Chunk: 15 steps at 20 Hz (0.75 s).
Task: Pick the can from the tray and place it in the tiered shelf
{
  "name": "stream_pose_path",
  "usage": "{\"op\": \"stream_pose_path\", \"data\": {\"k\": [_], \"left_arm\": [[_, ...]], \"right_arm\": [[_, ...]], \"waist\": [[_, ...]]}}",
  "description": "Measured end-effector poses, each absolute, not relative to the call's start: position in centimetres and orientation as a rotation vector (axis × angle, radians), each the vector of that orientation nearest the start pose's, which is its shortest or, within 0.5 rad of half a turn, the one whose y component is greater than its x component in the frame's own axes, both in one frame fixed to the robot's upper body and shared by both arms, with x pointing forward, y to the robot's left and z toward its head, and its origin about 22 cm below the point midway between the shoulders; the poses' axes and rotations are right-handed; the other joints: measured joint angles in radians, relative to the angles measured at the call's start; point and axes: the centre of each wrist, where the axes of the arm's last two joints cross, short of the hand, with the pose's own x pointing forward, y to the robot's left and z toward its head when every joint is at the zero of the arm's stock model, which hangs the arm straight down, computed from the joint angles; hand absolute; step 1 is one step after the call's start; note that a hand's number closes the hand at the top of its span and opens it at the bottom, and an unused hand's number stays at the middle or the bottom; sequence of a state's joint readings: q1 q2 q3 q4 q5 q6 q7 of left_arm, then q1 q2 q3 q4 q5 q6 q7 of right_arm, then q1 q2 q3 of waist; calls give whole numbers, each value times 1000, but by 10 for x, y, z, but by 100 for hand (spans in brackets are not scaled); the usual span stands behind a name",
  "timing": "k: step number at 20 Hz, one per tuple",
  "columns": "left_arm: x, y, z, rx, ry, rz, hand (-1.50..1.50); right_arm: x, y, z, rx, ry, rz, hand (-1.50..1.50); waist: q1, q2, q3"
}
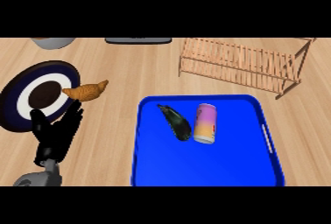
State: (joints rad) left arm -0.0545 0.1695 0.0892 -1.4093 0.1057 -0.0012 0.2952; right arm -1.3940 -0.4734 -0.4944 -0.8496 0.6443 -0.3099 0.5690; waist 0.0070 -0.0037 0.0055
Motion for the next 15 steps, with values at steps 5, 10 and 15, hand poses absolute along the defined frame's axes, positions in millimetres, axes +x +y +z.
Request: {"op": "stream_pose_path", "data": {"k": [5,10,15], "left_arm": [[252,296,-15,105,-1172,49,0],[247,303,-15,109,-1170,57,0],[247,302,-17,115,-1172,59,0]], "right_arm": [[406,-322,388,-917,-1642,-530,-150],[371,-370,393,-902,-1629,-642,-150],[334,-411,385,-871,-1624,-644,-150]], "waist": [[-8,-2,1],[-20,-7,1],[-24,-8,1]]}}
